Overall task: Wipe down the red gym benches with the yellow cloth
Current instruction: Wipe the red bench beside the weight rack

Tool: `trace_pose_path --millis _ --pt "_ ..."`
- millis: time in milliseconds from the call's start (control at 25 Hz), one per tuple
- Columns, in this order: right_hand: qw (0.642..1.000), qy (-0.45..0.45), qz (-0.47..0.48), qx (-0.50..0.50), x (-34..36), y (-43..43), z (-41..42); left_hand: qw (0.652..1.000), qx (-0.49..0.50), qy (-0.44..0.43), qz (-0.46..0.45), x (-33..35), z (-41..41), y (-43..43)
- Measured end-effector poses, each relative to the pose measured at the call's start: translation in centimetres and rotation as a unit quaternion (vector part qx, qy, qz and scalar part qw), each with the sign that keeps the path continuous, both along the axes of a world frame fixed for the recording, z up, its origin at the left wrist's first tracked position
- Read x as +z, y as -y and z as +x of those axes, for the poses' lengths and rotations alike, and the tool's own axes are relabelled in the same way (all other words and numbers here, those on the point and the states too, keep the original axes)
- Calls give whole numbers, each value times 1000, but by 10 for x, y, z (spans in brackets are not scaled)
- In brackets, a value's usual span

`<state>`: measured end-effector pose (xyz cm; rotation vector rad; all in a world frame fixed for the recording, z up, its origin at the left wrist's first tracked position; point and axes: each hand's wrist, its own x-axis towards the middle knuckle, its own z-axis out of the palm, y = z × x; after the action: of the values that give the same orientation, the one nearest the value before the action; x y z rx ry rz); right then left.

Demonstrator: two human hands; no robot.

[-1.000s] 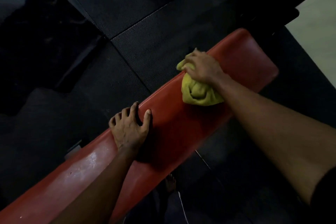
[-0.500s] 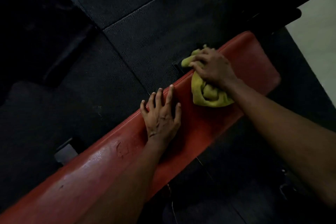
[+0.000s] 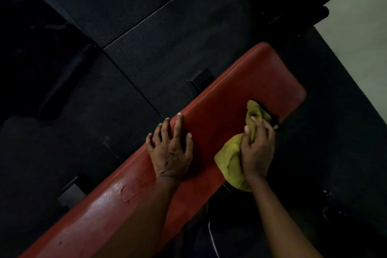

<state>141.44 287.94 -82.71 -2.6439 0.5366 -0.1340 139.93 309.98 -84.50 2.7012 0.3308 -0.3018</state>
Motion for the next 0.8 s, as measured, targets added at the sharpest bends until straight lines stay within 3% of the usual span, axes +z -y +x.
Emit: trace_pose_path --millis 160,360,480,600,800 --pt "988 28 26 -147 -10 38 25 1000 0 5 2 -1 -1 0" --pt "987 49 60 -138 -15 43 25 1000 3 2 28 1 1 4" --pt "991 19 81 -102 -15 39 10 999 14 -15 37 3 4 4" --pt "995 18 82 -61 -19 63 16 998 50 -44 -2 10 13 9" --pt "972 33 91 -214 -19 108 76 997 22 -60 -36 15 63 36"
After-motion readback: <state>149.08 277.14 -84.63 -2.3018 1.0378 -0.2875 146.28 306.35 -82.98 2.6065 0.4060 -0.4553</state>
